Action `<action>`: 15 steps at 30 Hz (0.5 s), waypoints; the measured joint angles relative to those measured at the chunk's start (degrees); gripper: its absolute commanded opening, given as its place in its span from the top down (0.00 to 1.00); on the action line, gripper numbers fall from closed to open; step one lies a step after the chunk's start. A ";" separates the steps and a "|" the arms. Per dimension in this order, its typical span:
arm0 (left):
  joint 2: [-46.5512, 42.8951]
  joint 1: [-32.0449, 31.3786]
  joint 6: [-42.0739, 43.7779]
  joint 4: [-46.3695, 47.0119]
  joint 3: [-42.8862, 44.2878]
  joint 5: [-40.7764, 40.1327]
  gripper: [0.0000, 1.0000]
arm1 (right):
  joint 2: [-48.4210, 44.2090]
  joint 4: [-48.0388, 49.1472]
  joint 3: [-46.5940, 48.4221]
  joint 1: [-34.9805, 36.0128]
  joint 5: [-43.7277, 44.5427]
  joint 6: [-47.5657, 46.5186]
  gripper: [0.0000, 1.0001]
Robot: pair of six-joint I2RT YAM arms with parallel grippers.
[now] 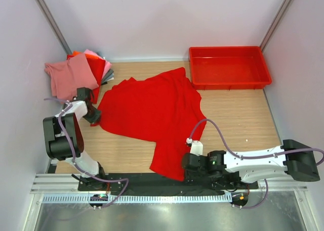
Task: Fold and stack the t-shirts
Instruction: Flatten the tshirt out
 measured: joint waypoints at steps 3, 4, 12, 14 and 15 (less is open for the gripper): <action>0.02 -0.68 0.20 0.79 0.00 -0.02 1.00 | -0.96 0.11 -0.59 0.00 0.28 0.35 0.99; -0.02 -1.11 0.22 0.94 0.00 -0.24 1.00 | -1.55 0.22 -0.92 -0.02 0.42 0.42 0.98; -8.68 -5.49 1.60 -2.25 -0.42 -0.83 1.00 | -8.70 4.68 -2.67 -2.97 3.45 0.50 0.91; -11.32 -5.60 1.88 -2.99 -0.42 -0.85 1.00 | -9.75 5.92 -2.05 -3.48 4.24 0.33 0.72; -12.83 -5.60 2.01 -3.41 -0.42 -0.87 1.00 | -9.53 6.32 -1.57 -3.48 4.22 0.13 0.60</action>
